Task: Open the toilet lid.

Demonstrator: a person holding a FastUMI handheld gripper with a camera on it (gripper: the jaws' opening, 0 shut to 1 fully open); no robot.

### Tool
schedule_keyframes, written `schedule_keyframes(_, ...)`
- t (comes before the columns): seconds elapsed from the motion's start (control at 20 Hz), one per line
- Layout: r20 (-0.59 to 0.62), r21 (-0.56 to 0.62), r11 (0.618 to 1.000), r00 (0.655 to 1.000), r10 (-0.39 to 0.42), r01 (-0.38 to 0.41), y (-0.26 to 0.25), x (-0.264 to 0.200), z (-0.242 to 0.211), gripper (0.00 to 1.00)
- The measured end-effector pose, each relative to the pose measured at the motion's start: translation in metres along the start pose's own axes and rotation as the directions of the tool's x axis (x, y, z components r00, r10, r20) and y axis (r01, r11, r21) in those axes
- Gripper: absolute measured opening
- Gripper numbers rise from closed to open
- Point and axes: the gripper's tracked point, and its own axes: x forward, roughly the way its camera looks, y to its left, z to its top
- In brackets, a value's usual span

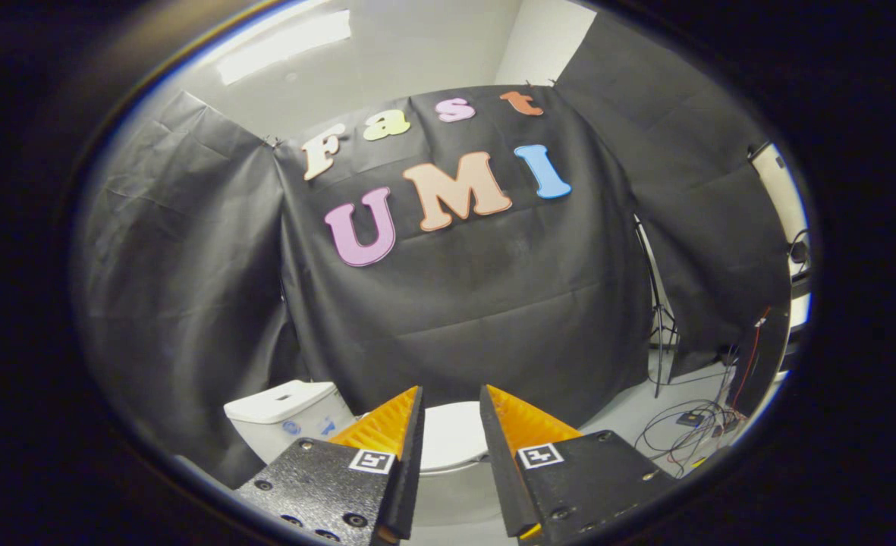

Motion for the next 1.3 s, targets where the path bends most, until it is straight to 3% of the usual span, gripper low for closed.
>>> schedule_keyframes(1.3,0.055,0.059,0.998,0.998,-0.018,0.015,-0.0097,-0.0024,0.0043,0.45)
